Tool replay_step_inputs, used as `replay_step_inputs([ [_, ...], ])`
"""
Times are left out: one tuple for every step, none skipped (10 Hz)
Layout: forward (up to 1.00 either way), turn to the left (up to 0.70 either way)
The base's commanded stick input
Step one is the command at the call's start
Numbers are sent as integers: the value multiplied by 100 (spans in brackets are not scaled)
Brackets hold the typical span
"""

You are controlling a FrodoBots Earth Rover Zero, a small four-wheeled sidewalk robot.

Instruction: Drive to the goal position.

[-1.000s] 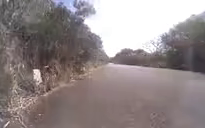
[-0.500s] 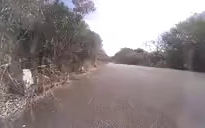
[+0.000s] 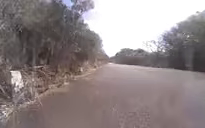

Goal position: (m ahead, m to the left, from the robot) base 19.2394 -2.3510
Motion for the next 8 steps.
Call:
replay_step_inputs([
  [50, 0],
  [50, 0],
  [50, 0],
  [50, 0],
  [50, 0],
  [50, 0],
  [50, 0],
  [50, 0],
])
